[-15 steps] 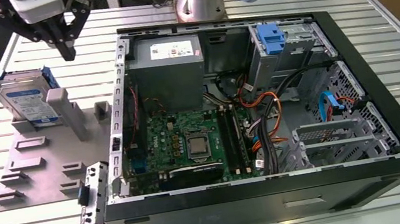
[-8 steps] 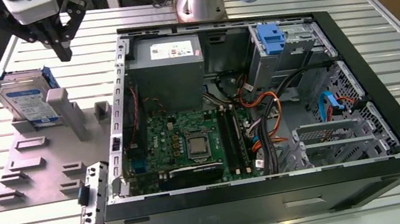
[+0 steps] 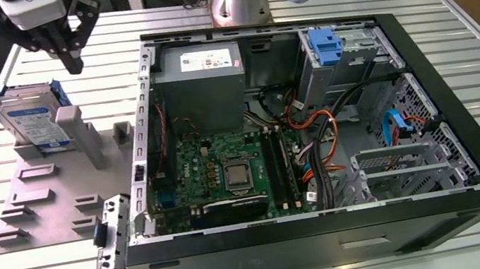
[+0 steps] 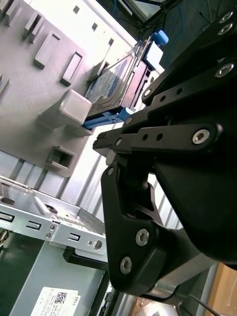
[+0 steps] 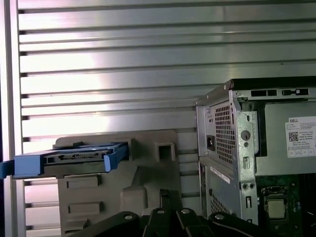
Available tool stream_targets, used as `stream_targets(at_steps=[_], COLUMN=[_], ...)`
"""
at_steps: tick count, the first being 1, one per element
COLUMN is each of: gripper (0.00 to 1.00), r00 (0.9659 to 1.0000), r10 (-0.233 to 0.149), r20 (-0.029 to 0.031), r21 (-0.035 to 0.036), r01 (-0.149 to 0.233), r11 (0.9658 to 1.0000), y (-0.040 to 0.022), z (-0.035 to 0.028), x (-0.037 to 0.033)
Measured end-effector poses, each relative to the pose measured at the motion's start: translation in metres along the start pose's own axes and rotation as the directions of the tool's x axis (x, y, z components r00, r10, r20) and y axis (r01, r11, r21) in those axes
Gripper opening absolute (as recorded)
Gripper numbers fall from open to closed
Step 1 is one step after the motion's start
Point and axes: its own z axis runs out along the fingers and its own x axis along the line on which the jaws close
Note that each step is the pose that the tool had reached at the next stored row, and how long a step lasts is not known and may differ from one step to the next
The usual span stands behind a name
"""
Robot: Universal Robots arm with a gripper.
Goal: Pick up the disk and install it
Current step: 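Reach for the disk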
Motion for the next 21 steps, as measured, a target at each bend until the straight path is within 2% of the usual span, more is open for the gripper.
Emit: stream_targets(at_steps=[11,21], gripper=[0.11,0.11], r00=[1.0,1.0], r10=[0.0,0.0], r20=[0.0,0.0], r21=[0.0,0.0004], r01=[0.0,0.0], r11=[1.0,1.0], y=[-0.0013,-0.0021], z=[0.0,0.0031], x=[0.0162,0.0427])
